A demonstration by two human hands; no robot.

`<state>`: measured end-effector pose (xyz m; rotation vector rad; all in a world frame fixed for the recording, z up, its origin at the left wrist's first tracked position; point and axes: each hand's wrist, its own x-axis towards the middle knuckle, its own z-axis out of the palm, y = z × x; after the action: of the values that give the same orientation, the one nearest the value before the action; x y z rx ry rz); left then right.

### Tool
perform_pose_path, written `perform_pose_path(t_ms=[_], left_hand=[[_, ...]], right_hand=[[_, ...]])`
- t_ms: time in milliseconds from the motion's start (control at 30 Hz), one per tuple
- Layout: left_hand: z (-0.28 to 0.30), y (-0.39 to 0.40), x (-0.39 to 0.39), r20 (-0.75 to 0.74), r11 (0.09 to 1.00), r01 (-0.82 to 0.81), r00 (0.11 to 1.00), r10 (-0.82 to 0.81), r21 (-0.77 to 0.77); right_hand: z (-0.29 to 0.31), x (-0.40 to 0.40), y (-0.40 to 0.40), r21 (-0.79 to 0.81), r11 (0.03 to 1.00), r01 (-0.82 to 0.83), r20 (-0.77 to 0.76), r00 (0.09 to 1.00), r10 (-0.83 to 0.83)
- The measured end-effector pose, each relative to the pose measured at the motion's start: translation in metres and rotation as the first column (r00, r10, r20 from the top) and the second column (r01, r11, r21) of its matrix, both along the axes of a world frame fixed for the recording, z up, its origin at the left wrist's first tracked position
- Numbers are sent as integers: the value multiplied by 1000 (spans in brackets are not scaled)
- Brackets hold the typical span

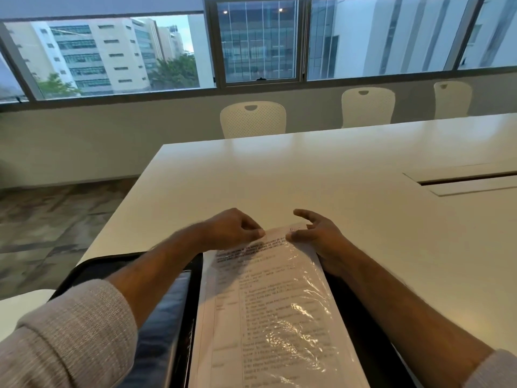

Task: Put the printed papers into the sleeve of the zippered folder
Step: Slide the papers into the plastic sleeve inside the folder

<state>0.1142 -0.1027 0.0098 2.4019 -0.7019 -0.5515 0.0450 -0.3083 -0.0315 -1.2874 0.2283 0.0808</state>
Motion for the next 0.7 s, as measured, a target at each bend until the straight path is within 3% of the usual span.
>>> perform_pose_path(t_ms=[333,433,533,700], left_hand=[[4,3,-15,-56,993,119,991,-119,-6],[-1,6,-16,36,997,72,997,-71,-35],[-4,13,-14,71,998,56,996,-56,-1],[-8,43,-9,-35,992,34,999,-30,122]], right_hand=[[13,-2,1,4,1000,8,28,1000,-8],[16,-2,0,-7,1000,22,38,999,-22],[16,-1,0,-14,999,43,46,998,-42],[11,-1,-1,-21,997,71,49,996,-70]])
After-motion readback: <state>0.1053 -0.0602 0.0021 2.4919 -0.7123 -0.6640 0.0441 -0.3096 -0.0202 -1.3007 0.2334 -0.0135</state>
